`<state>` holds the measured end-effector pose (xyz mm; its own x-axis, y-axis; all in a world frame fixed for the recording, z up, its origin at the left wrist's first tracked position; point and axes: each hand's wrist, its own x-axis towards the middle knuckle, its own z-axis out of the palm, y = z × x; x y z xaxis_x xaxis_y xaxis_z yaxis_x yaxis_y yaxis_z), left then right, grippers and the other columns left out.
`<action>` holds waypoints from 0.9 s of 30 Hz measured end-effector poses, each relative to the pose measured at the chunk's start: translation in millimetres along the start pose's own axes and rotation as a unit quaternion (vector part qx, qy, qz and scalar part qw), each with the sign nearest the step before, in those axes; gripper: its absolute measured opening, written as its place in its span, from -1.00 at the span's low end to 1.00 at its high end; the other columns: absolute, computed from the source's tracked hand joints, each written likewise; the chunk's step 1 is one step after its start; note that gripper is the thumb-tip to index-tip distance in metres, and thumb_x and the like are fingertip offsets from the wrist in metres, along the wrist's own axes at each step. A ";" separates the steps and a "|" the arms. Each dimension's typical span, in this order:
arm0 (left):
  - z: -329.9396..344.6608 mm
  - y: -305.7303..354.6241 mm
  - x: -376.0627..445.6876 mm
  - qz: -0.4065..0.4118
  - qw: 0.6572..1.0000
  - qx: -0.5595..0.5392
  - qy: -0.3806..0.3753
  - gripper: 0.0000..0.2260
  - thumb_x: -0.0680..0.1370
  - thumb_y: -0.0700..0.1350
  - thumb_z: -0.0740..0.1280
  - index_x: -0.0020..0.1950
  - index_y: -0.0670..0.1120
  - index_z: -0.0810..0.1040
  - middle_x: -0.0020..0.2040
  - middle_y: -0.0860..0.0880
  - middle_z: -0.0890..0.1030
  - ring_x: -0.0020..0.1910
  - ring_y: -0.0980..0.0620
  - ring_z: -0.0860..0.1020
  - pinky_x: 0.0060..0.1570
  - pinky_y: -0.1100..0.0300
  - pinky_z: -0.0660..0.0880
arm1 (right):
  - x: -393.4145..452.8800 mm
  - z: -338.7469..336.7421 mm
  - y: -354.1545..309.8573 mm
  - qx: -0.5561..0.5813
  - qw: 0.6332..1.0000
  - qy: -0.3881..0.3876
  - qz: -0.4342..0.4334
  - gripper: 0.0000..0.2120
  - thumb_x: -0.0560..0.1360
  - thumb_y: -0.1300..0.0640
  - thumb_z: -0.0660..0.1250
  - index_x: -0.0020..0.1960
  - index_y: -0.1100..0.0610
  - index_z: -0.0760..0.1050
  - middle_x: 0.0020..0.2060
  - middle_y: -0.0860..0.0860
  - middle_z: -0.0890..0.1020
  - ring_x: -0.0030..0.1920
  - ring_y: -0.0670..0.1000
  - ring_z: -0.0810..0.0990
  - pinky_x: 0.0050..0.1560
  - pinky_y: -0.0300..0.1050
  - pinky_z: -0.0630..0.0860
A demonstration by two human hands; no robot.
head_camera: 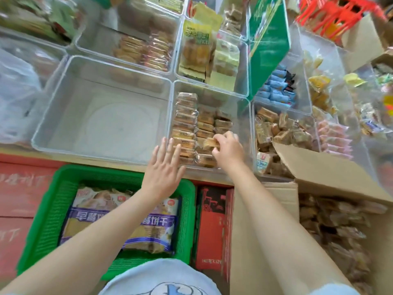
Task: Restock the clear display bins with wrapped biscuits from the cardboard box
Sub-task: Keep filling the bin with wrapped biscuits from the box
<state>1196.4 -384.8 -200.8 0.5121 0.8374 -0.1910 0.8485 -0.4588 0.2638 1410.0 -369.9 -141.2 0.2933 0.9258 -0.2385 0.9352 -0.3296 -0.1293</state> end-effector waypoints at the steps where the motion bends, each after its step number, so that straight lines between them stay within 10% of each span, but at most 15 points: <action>1: 1.3 0.6 0.7 -0.001 1.000 0.006 -0.001 -0.36 0.61 0.21 -0.41 0.61 -0.11 -0.30 0.58 -0.18 -0.35 0.56 -0.15 -0.41 0.57 -0.08 -0.28 | 2.7 4.9 -0.9 -0.009 1.000 -0.020 0.002 -0.66 0.55 0.15 0.31 0.32 0.05 0.52 0.23 0.07 0.47 0.29 0.09 0.37 0.32 0.11 0.41; 14: 0.5 6.4 3.3 -0.016 1.000 0.011 -0.017 -0.38 0.62 0.19 -0.37 0.62 -0.08 -0.29 0.60 -0.18 -0.34 0.55 -0.17 -0.43 0.56 -0.10 -0.31 | 7.9 12.3 -18.4 -0.093 0.978 -0.173 -0.068 -0.66 0.59 0.23 0.25 0.35 0.10 0.48 0.26 0.05 0.45 0.34 0.11 0.32 0.25 0.09 0.48; 18: -11.3 8.0 2.5 -0.031 0.998 -0.013 -0.045 -0.41 0.68 0.19 -0.25 0.65 -0.07 -0.15 0.64 -0.16 -0.23 0.57 -0.15 -0.40 0.56 -0.08 -0.29 | -11.7 1.0 -20.4 -0.047 0.973 -0.220 -0.052 -0.42 0.65 0.13 0.18 0.62 0.07 0.09 0.56 0.07 0.23 0.56 0.16 0.14 0.52 0.24 0.20; 22: -32.6 42.8 -10.9 -0.038 0.992 -0.118 -0.033 -0.45 0.69 0.07 0.07 0.65 -0.06 0.07 0.66 -0.13 0.00 0.63 -0.13 -0.18 0.57 -0.05 -0.21 | -61.0 -30.8 -8.1 0.112 0.989 -0.070 -0.071 -0.55 0.64 0.11 0.23 0.51 0.09 0.34 0.48 0.03 0.36 0.48 0.06 0.31 0.49 0.19 0.26; 27: -60.2 141.2 -64.0 0.098 0.949 -0.289 0.074 -0.66 0.61 -0.10 0.26 0.38 -0.08 0.51 0.40 -0.07 0.47 0.45 -0.05 0.31 0.48 -0.05 0.26 | -155.2 -85.9 53.1 0.239 0.936 0.238 -0.101 -0.81 0.55 0.31 0.26 0.00 0.16 0.64 -0.06 0.00 0.65 0.02 -0.07 0.57 0.06 -0.35 0.43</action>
<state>1275.4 -485.3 -94.5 0.5919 0.8051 0.0382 0.5023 -0.4055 0.7637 1431.2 -515.1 -28.3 0.2811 0.9183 0.2789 0.8187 -0.0778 -0.5690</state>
